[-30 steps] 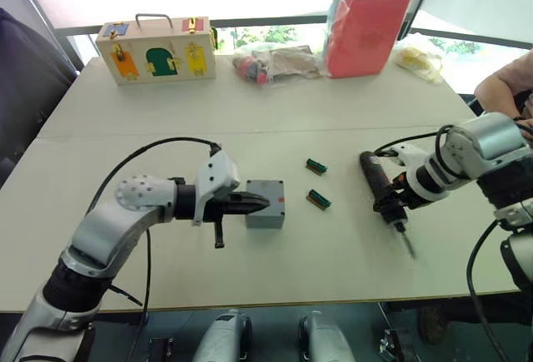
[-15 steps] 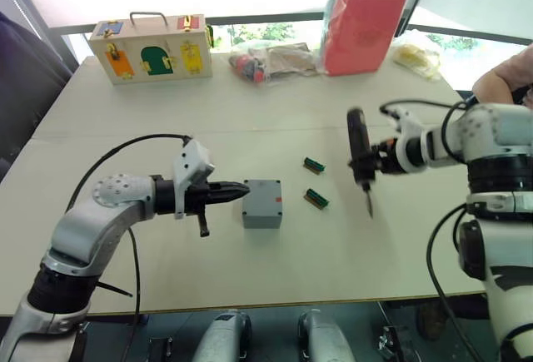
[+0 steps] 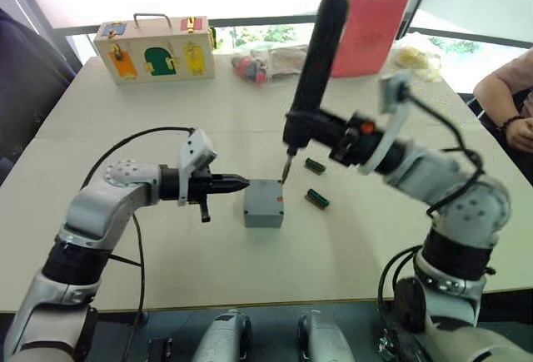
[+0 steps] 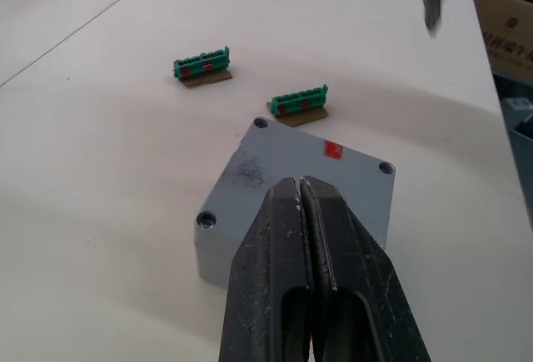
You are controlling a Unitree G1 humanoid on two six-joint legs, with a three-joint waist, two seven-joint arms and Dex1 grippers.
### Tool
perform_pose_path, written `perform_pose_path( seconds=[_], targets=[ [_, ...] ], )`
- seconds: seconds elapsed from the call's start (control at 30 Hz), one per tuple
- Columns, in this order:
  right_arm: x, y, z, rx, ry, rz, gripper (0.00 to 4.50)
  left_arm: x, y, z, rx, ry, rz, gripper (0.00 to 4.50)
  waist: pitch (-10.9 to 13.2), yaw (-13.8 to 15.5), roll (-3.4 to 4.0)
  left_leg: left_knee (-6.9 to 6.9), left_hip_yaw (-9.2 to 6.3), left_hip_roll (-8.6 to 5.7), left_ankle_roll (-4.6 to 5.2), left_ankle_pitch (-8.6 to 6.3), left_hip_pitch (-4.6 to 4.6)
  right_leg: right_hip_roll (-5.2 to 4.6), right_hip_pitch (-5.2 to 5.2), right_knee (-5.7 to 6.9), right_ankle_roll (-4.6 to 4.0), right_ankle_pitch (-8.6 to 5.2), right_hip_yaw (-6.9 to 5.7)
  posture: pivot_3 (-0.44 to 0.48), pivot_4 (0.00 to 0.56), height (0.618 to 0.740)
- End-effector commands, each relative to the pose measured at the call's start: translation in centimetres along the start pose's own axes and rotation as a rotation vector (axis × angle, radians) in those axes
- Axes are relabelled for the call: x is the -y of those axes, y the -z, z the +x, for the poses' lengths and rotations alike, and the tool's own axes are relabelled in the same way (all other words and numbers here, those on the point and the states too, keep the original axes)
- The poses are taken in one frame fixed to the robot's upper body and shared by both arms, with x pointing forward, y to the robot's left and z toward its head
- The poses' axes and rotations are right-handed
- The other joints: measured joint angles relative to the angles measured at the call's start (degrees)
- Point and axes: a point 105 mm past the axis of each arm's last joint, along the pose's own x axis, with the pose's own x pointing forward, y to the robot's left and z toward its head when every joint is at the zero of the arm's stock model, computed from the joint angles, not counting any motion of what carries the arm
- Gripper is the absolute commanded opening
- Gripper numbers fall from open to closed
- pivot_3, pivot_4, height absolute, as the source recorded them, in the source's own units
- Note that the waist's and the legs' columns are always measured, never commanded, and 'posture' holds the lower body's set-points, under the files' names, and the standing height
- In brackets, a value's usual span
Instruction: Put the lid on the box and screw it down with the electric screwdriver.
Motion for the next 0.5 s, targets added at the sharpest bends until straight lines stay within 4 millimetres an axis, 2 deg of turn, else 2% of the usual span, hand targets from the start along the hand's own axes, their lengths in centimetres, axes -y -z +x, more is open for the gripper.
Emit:
perform_pose_path(
  seconds=[0.03,0.23,0.5],
  targets=[
    [-1.8,-0.7,0.6,0.07,-0.059,-0.158,1.81,0.6,-1.2,0.2,0.007,0.022,0.061,0.0,0.0,-0.06,0.0,-0.02,0.0,0.01,0.0,0.0,0.0,0.02,-0.02,0.0,0.0,0.0,0.0,0.0,0.15,0.74],
    [0.4,0.0,1.2,0.095,0.045,-0.286,1.81,1.2,-1.4,1.2,-0.004,0.058,0.084,0.0,0.0,0.09,-0.01,0.0,0.0,0.0,-0.02,0.01,0.01,0.02,-0.02,0.01,0.0,-0.01,0.01,0.0,0.15,0.74],
    [2.4,0.6,2.0,0.116,0.124,-0.366,1.81,1.0,-0.4,2.3,-0.053,0.065,0.092,0.0,0.0,-0.05,-0.01,-0.04,0.0,0.01,-0.27,0.16,0.01,0.04,-0.05,0.01,0.0,-0.01,0.01,0.0,0.15,0.74]
  ],
)
